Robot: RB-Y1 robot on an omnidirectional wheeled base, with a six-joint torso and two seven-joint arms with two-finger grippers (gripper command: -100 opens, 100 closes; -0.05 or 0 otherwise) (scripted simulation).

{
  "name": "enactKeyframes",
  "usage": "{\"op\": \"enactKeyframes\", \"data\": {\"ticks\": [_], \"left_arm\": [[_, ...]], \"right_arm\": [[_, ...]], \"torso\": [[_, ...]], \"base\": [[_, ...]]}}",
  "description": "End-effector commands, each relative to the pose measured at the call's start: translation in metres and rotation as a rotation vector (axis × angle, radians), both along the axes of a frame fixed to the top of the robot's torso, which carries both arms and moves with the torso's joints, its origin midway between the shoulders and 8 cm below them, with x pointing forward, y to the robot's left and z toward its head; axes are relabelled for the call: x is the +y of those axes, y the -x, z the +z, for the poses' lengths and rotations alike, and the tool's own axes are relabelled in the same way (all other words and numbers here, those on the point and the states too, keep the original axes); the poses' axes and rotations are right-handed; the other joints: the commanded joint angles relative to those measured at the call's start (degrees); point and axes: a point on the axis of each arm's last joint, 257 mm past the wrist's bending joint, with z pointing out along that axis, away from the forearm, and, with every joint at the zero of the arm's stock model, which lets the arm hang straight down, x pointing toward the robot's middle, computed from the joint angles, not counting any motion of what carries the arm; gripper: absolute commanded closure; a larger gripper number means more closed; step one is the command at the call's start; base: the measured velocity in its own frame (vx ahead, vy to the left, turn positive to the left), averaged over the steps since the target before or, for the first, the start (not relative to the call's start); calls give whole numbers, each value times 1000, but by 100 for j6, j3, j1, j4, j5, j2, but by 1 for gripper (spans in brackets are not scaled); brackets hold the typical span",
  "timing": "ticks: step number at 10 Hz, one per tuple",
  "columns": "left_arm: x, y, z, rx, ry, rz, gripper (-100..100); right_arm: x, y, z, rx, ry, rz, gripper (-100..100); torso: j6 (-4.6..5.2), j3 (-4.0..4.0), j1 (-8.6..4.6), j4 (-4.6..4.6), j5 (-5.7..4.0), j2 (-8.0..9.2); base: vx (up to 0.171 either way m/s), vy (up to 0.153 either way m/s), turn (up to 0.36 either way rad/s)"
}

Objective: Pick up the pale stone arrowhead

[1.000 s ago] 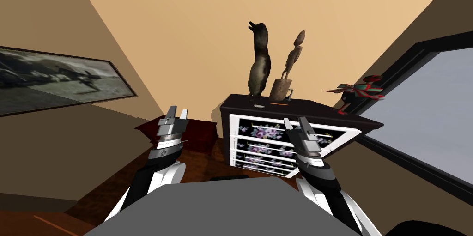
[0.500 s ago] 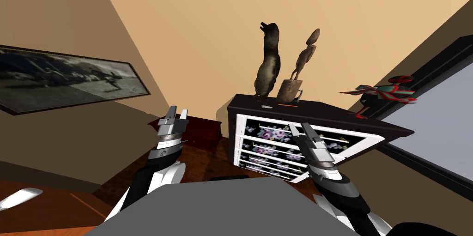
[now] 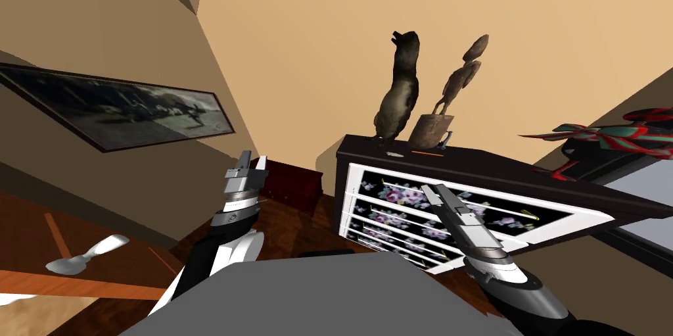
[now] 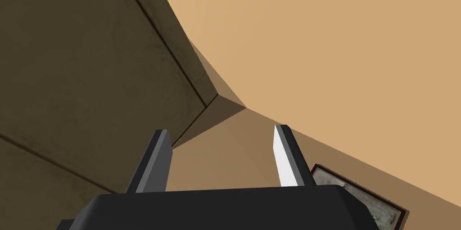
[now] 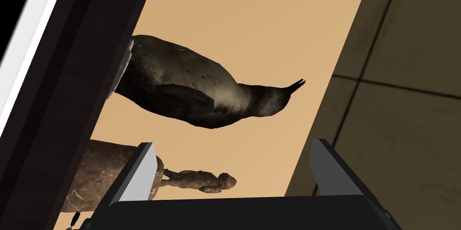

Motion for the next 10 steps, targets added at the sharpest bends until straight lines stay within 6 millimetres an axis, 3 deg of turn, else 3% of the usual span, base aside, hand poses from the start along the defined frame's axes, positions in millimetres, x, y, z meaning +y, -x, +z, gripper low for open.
{"op": "enactKeyframes", "data": {"ticks": [1, 10], "left_arm": [[0, 0, 0, 0, 0, 0, 0], [0, 0, 0, 0, 0, 0, 0]], "right_arm": [[-7, 11, -6, 40, 38, -21, -100], [-43, 66, -33, 305, 300, -104, -100]], "torso": [[0, 0, 0, 0, 0, 0], [0, 3, -1, 2, 0, 6]], "base": [[-4, 83, 118], [-13, 69, 166]]}}
